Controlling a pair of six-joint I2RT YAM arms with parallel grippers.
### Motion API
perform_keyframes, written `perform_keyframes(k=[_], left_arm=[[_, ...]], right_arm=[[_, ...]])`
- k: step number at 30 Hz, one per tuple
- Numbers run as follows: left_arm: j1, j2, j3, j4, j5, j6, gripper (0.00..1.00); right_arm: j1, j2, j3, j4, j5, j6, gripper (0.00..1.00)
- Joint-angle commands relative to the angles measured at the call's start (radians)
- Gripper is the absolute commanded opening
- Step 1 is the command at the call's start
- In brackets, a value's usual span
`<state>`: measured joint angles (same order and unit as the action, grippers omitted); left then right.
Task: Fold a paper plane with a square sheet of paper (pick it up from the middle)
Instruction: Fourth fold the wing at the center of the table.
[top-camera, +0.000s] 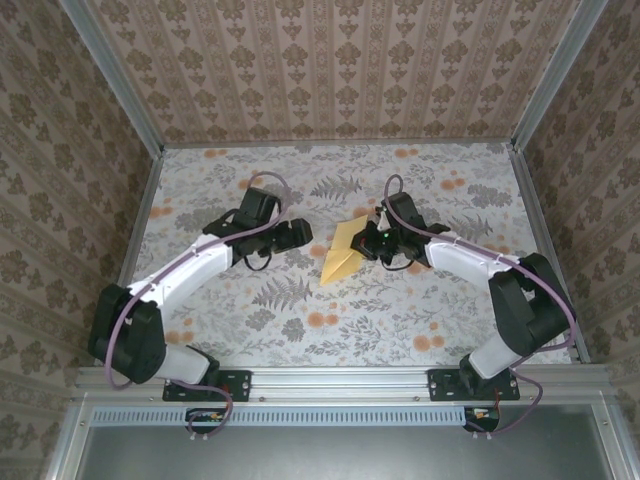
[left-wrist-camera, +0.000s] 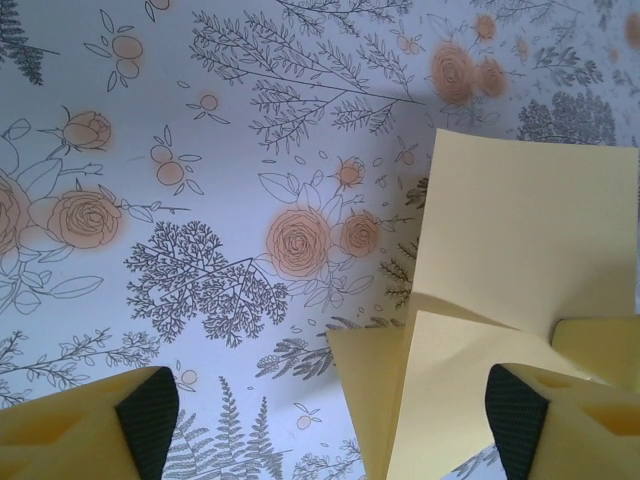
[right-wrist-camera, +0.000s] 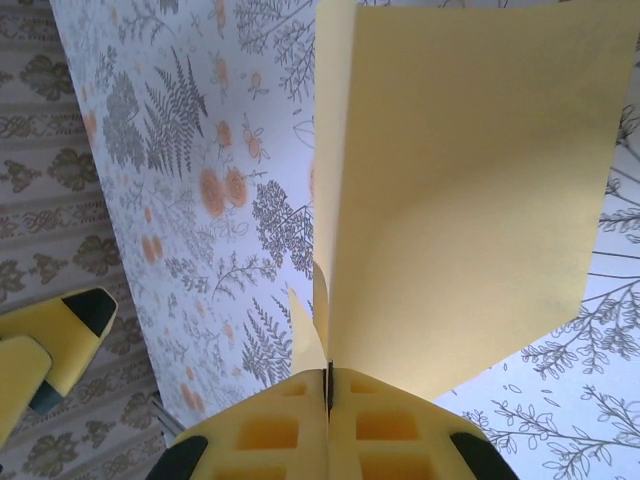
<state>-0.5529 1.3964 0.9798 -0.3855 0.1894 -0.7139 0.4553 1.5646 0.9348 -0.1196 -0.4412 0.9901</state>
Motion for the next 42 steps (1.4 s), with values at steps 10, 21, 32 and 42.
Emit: perform_keyframes(k=[10, 21, 32, 42], left_arm=[[-0.087, 0.066, -0.026, 0.122, -0.019, 0.18, 0.99], [-0.242, 0.124, -0.136, 0.362, -0.091, 0.383, 0.98], [-0.316, 0.166, -0.24, 0.575, -0.101, 0.564, 0.81], [-0.317, 0.253, -0.257, 0.675, -0.118, 0.636, 0.72]], right_arm=[[0.051, 0.072, 0.083, -0.154, 0.167, 0.159, 0.01], [0.053, 0.186, 0.129, -0.227, 0.171, 0.264, 0.0], [0.049, 0.238, 0.19, -0.274, 0.121, 0.304, 0.0], [0.045, 0.24, 0.205, -0.307, 0.096, 0.309, 0.01]])
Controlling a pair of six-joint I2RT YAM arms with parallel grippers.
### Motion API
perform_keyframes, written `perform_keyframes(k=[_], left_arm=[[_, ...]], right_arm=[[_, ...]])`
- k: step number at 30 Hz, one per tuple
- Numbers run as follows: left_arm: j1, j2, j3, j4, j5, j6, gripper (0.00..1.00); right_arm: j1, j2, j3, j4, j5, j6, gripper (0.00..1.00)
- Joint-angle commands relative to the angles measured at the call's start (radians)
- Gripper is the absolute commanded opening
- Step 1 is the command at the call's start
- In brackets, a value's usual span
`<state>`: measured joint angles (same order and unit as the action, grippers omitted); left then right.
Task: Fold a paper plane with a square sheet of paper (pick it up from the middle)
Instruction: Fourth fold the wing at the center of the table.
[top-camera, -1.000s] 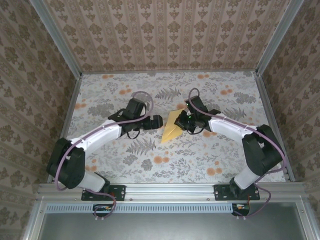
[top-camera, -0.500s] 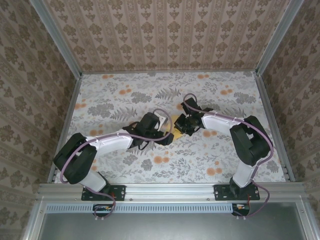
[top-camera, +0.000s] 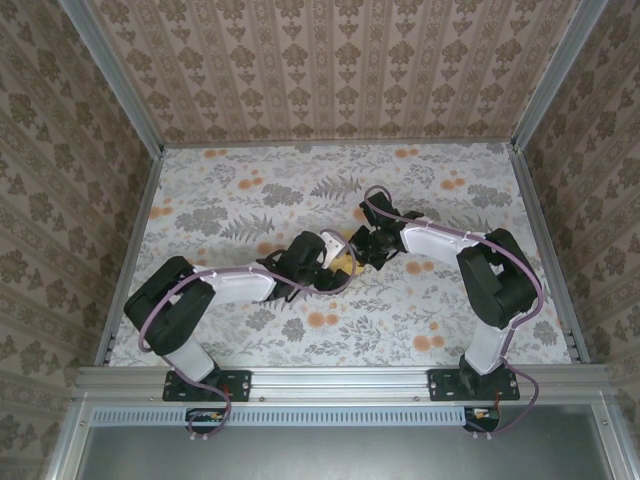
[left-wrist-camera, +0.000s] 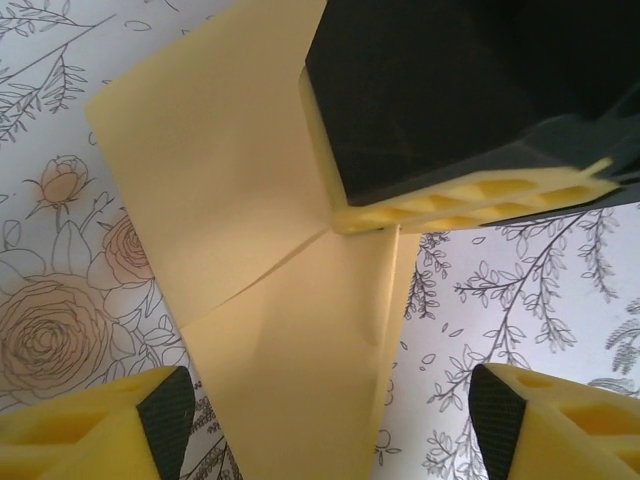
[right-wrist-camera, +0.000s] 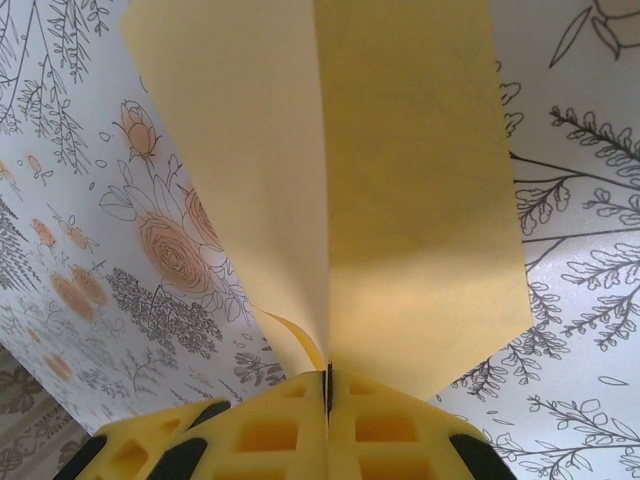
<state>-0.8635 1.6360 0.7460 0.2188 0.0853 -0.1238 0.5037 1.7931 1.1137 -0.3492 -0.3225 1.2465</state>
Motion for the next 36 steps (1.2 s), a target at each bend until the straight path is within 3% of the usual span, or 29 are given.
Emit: perform_keyframes(k=[1, 13, 20, 28, 36], left_arm=[[-0.006, 0.02, -0.033, 0.093, -0.015, 0.049, 0.7], [-0.006, 0.074, -0.067, 0.174, 0.018, 0.074, 0.44], [-0.005, 0.077, -0.073, 0.179, 0.015, 0.079, 0.25], [0.009, 0.064, -0.089, 0.186, 0.067, 0.031, 0.19], [0.035, 0.042, -0.097, 0.174, 0.168, -0.074, 0.16]], right_arm=[[-0.004, 0.012, 0.025, -0.078, -0.025, 0.054, 0.02], [-0.017, 0.017, 0.018, -0.067, -0.066, 0.071, 0.06], [-0.024, 0.011, 0.014, -0.066, -0.075, 0.055, 0.29], [-0.068, -0.043, 0.009, -0.05, -0.088, -0.085, 0.59], [-0.139, -0.139, -0.087, 0.097, -0.15, -0.274, 0.66]])
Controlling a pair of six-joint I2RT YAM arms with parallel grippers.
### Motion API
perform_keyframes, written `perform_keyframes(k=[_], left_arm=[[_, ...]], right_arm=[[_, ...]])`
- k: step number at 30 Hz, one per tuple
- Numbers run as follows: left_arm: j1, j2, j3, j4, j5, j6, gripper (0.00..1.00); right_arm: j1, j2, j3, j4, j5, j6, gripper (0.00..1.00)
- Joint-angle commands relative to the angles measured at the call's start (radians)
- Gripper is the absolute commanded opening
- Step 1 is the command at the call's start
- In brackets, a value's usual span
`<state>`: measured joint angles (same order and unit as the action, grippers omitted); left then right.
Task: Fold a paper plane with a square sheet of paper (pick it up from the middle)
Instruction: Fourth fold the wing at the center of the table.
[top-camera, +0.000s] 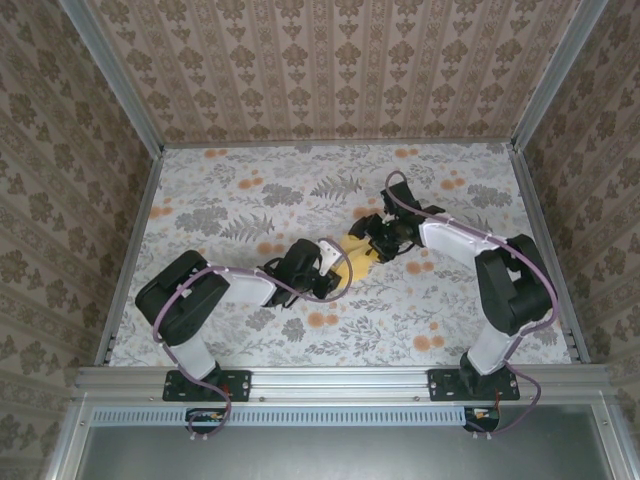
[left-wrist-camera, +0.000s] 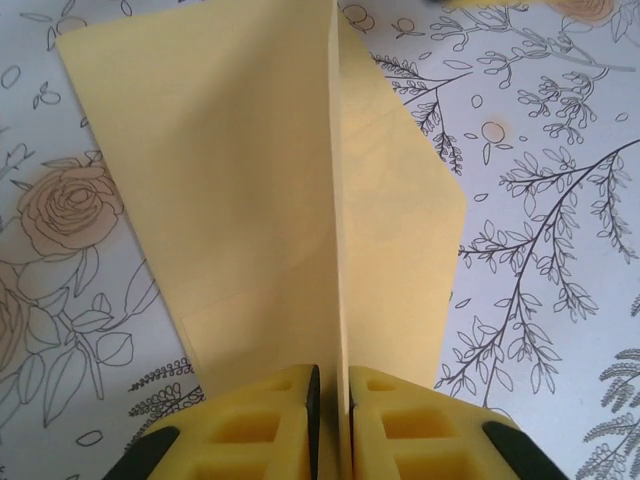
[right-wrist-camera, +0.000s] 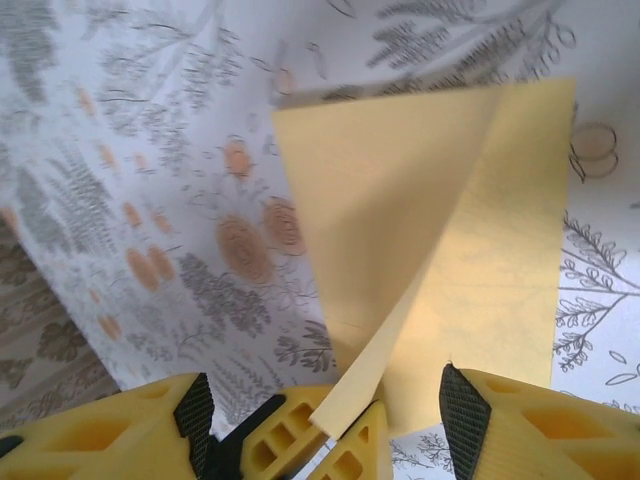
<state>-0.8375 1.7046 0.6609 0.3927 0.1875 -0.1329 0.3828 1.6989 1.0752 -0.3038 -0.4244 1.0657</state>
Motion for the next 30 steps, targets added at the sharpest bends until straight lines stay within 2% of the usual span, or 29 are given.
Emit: perform_keyframes(k=[1, 6, 14, 30], left_arm=[[0.012, -0.029, -0.013, -0.003, 0.072, -0.08, 0.16], [0.029, -0.044, -0.007, -0.029, 0.117, -0.162, 0.14], [0.054, -0.046, 0.006, -0.03, 0.221, -0.287, 0.13], [0.077, 0.009, 0.077, -0.124, 0.273, -0.335, 0.08]], right_arm=[[-0.025, -0.057, -0.071, 0.078, -0.06, -0.109, 0.66], [-0.035, -0.096, -0.16, 0.187, -0.105, -0.211, 0.65], [-0.034, -0.084, -0.261, 0.339, -0.214, -0.252, 0.58], [0.004, 0.001, -0.223, 0.278, -0.209, -0.34, 0.52]])
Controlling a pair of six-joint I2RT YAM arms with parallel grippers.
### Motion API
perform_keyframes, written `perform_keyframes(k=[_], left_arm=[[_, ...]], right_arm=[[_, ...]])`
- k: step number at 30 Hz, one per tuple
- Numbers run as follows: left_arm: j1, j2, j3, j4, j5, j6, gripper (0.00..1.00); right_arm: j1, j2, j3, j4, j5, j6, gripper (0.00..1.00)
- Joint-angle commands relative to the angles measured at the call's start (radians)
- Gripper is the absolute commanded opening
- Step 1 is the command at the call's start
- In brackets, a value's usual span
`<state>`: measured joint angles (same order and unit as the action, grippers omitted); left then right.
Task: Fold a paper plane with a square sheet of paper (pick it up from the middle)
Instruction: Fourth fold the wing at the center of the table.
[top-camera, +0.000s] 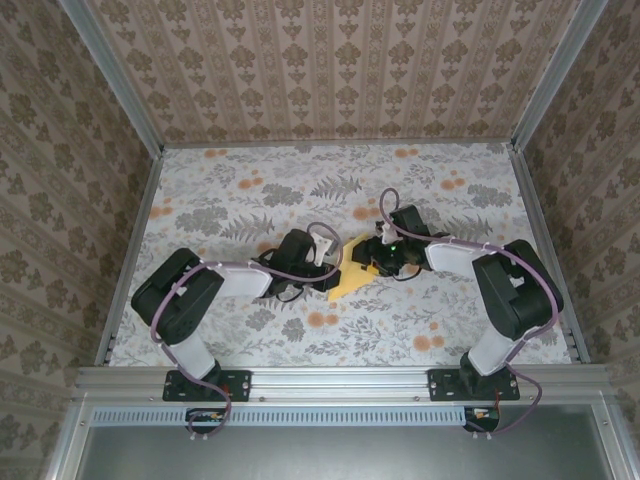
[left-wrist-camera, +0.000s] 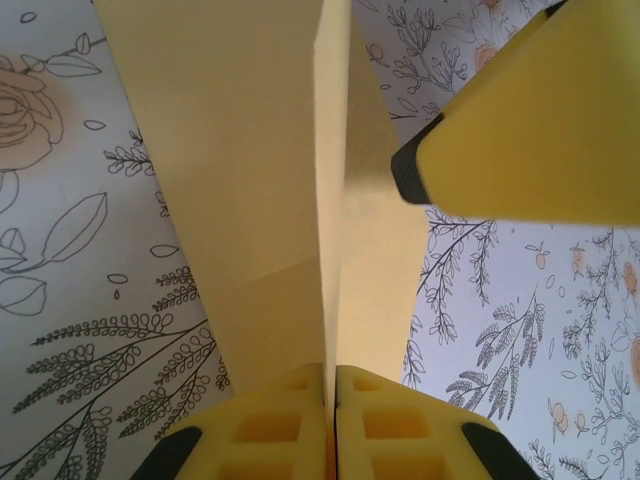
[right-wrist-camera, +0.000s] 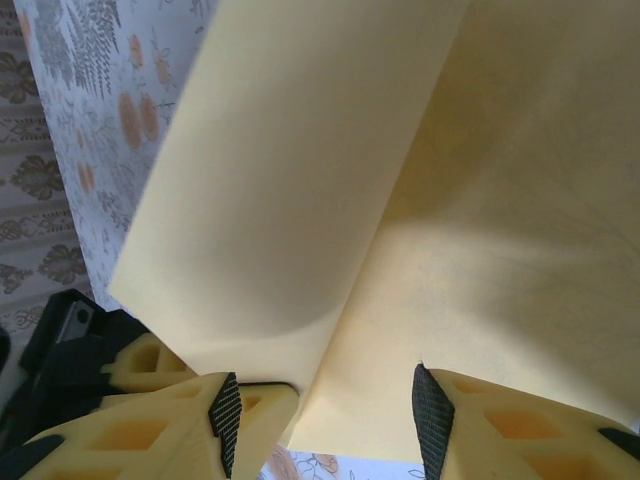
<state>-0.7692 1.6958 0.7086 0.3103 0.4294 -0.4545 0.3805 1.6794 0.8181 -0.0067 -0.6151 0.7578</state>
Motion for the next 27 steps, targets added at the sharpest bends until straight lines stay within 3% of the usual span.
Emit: perform_keyframes(k=[1, 14, 27], left_arm=[[0.008, 0.023, 0.038, -0.055, 0.035, -0.01, 0.08], [0.013, 0.063, 0.118, -0.175, 0.068, 0.021, 0.0], [0.026, 0.106, 0.171, -0.229, 0.122, -0.008, 0.0]], right_arm=[[0.008, 0.024, 0.039, -0.022, -0.018, -0.034, 0.52], [0.011, 0.043, 0.052, -0.041, 0.011, -0.049, 0.51], [0.009, 0.071, 0.043, -0.041, 0.038, -0.027, 0.53]])
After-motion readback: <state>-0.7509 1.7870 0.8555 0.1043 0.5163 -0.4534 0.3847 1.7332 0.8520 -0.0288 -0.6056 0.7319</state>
